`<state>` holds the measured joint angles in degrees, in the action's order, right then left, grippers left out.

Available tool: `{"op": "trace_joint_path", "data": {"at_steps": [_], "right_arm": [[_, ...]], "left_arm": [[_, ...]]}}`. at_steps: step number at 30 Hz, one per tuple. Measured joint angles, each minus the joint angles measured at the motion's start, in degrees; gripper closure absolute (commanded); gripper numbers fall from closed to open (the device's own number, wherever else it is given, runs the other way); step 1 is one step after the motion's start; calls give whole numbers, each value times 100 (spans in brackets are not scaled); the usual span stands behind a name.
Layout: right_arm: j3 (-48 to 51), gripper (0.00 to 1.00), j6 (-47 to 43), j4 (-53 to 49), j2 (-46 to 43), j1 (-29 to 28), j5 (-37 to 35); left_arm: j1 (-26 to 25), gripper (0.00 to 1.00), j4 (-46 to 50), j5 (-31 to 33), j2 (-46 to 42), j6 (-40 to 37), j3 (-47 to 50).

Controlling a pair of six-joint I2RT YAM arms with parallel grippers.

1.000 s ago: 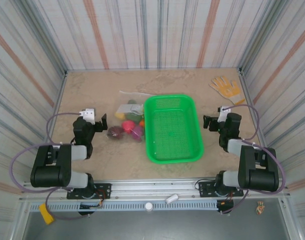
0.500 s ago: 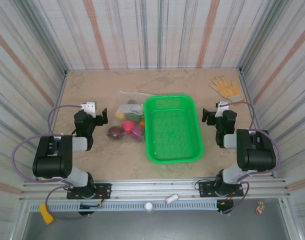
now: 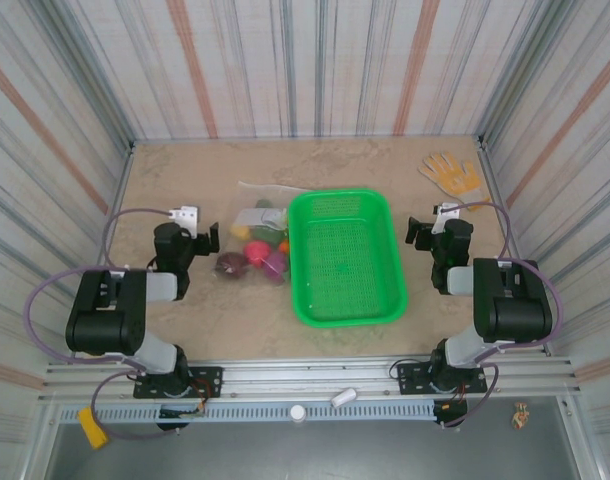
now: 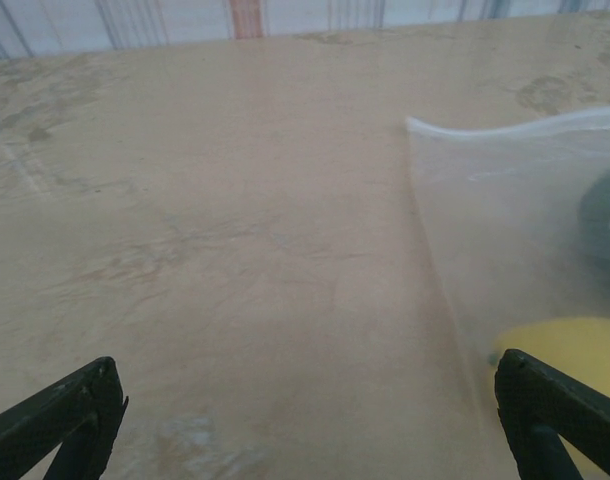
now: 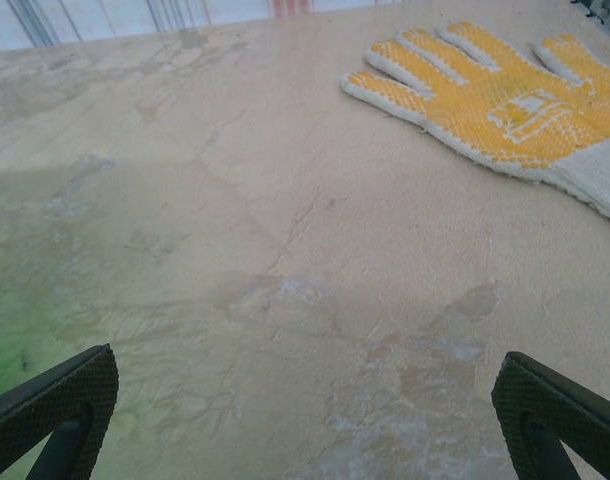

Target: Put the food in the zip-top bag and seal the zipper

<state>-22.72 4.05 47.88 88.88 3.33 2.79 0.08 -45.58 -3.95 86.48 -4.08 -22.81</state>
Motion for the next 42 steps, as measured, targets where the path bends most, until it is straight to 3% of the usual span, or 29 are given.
{"op": "trace_joint_path", "data": {"at_steps": [8,42], "right_arm": [[0,1,0,2,0,0,2],[0,1,0,2,0,0,2]], "left_arm": [[57,1,105,-223,0,0,-46],[-111,1,105,101,0,-2,-46]]}}
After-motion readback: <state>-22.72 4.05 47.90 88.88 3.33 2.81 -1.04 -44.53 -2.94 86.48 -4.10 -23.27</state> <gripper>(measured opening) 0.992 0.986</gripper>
